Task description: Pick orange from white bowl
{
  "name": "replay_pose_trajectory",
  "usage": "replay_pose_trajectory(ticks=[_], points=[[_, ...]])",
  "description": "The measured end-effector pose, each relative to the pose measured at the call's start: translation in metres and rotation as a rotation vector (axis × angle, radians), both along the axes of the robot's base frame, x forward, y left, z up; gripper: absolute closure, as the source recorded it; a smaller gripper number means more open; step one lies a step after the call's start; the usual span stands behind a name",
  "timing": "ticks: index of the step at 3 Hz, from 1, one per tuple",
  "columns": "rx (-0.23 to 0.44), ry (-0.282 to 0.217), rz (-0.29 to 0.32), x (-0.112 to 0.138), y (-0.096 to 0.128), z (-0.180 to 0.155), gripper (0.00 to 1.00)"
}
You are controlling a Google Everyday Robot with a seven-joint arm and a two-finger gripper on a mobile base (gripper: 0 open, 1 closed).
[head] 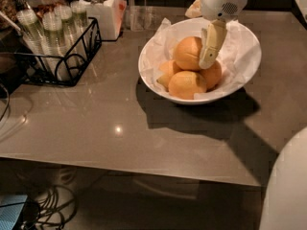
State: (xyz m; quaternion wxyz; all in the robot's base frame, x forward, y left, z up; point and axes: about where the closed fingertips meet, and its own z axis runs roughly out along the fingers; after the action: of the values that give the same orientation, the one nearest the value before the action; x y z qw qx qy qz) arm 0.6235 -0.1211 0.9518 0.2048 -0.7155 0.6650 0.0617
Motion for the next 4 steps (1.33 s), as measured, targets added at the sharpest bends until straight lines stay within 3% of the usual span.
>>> replay_pose_trajectory(ticks=[2,4], points=[[0.035,0.026,-0.003,0.0033,-0.006,-0.0148,0.0],[0.035,0.026,-0.003,0.0033,-0.006,-0.0148,0.42]])
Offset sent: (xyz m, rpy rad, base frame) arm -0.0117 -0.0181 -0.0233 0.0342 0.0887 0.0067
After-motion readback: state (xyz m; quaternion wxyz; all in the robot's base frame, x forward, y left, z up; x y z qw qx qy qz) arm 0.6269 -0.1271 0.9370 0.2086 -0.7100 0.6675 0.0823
